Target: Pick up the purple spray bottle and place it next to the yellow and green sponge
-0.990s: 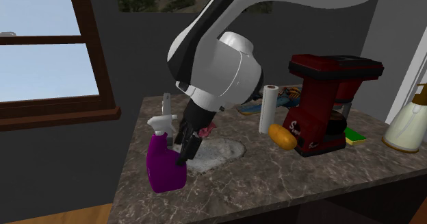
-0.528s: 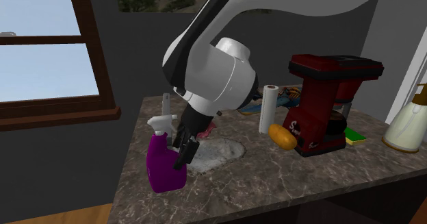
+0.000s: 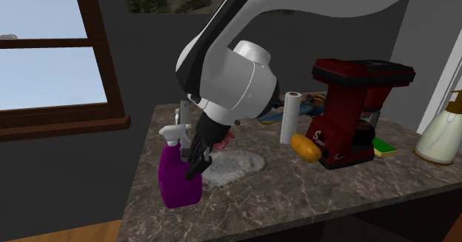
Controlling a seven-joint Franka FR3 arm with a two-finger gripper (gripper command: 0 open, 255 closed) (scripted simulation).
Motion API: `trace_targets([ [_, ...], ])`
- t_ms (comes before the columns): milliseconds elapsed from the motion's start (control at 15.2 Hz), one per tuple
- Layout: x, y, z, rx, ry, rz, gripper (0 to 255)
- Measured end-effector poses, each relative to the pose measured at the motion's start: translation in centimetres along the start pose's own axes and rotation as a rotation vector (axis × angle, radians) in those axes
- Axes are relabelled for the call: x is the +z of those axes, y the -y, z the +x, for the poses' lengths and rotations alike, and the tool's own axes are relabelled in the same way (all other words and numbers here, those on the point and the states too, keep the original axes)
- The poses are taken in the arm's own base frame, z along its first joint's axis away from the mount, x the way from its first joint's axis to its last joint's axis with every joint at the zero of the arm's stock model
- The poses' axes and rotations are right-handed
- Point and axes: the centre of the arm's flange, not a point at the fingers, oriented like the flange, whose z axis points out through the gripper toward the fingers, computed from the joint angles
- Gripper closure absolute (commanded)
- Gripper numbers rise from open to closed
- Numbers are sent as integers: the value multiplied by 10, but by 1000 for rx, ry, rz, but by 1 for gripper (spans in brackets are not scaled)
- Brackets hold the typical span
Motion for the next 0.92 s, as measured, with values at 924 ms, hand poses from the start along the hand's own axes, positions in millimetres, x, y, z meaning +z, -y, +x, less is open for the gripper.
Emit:
trace_targets([
  [924,-42,0,22,0,0,0,255],
])
